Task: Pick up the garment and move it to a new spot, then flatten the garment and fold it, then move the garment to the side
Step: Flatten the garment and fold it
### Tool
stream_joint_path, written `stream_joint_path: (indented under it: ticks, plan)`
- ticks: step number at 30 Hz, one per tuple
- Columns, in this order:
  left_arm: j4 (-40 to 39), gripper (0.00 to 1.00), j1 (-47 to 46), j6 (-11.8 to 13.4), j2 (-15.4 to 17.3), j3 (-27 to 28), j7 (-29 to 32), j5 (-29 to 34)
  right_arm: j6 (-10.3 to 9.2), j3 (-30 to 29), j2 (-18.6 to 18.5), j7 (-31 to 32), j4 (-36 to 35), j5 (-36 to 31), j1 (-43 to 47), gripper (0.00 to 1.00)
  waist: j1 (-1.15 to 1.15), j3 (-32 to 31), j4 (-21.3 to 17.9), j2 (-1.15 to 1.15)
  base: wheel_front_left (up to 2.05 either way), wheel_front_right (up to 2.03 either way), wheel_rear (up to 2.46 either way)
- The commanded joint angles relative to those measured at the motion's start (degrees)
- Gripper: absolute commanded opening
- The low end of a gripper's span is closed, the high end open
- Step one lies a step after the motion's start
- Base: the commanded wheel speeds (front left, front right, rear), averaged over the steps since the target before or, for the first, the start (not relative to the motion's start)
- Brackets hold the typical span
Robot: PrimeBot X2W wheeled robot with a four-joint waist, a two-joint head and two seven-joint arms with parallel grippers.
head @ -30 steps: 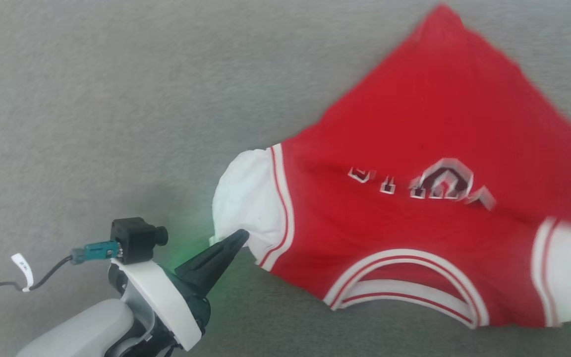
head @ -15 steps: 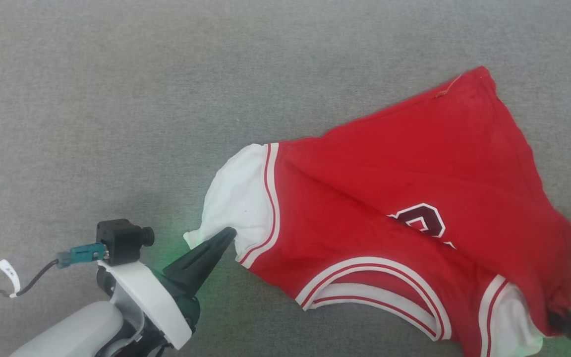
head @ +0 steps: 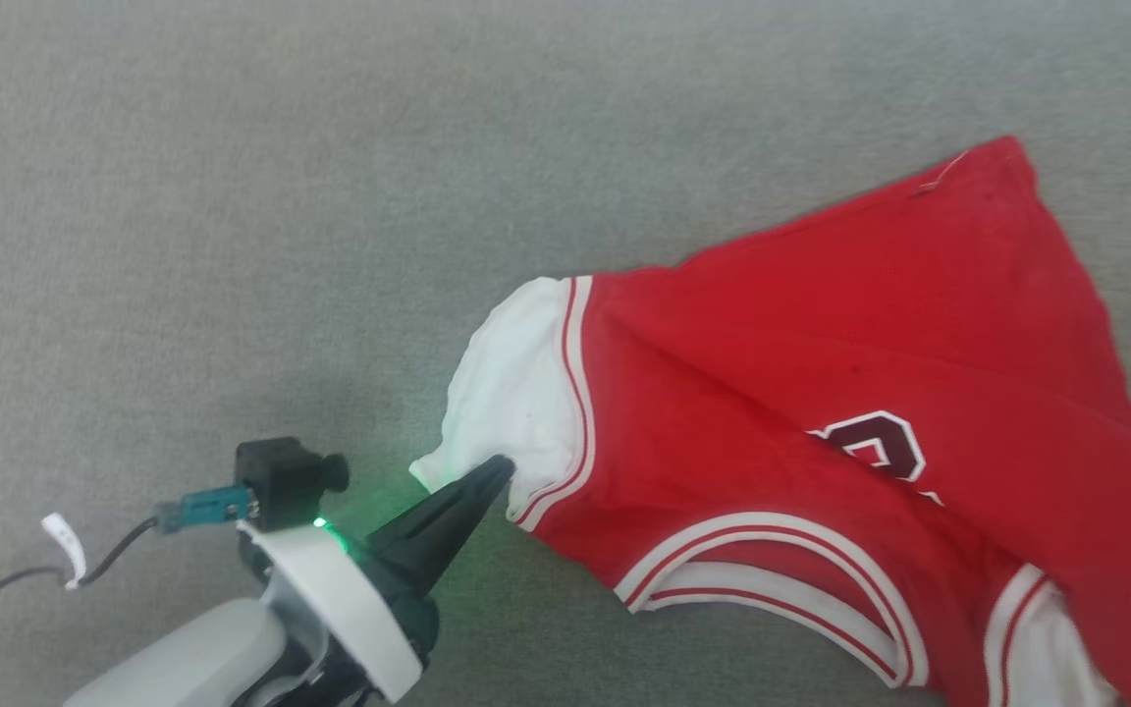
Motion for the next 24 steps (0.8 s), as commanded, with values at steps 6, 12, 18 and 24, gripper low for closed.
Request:
stream_joint_path:
  ticks: [6,12,18,24]
  plan:
    - [0.4,0.00,-4.0,0.1,-2.3,-1.5,0.0,0.8,0.02,9.3,-4.5,4.1,6.5,-3.2,-18.7,1.00,0.00,4.9,3.4,0.00,0.00,0.00,0.00]
    - [1.4,0.00,-7.7,0.1,-5.6,-3.5,0.0,0.3,0.01,22.7,-1.8,7.1,19.1,-9.5,-39.2,1.00,0.00,8.4,7.1,0.00,0.00,0.00,0.00]
    - [2.5,0.00,-8.8,0.1,-8.0,-4.2,0.0,-0.4,0.02,31.4,-0.1,7.3,30.3,-14.7,-49.5,1.00,0.00,10.2,9.6,0.00,0.00,0.00,0.00]
    - [3.2,0.00,-8.5,0.1,-8.2,-3.6,0.0,-0.8,0.02,39.4,-0.5,10.4,36.1,-14.6,-51.5,0.43,0.00,9.9,9.9,0.00,0.00,0.00,0.00]
